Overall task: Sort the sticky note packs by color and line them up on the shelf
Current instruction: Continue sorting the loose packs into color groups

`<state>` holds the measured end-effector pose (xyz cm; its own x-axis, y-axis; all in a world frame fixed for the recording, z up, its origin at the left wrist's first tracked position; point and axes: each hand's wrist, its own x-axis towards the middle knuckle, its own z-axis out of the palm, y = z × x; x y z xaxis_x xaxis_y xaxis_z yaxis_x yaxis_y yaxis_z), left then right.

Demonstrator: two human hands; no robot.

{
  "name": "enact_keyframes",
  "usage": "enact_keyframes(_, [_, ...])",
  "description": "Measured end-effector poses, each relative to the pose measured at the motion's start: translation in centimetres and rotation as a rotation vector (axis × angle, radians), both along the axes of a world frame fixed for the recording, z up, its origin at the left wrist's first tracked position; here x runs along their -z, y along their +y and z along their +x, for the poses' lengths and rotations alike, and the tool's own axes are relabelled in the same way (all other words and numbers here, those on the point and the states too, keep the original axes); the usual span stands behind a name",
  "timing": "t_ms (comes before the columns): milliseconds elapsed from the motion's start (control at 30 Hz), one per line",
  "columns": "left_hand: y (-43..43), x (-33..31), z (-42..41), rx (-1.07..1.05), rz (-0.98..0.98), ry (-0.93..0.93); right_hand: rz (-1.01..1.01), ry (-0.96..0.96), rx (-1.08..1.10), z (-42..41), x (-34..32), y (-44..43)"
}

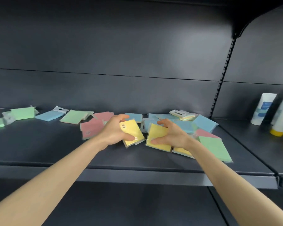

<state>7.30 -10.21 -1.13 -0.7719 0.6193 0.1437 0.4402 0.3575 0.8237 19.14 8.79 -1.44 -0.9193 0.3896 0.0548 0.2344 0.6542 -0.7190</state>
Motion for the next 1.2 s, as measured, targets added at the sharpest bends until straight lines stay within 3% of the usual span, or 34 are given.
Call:
enact_keyframes(400, [4.4,-2.8,-3.1,-0.01,0.232,0.011,0.037,0.29,0.205,-1.6,-3.4,4.6])
enact_keyframes(667, [10.0,-2.6,-5.6,0.04,0.211,0.022,0.055,0.317,0.25,-3.6,-4.1,7.9])
enact_keyframes(967, [14.2,-3.0,-7.7,0.09,0.312,-0.153,0.058,0.275,0.131,-7.1,-5.1,12.6])
enact_keyframes(1200, [17.1,-3.7,-7.0,0.147,0.318,-0.171,-0.003,0.216,-0.044,-8.3,-5.0,15.8])
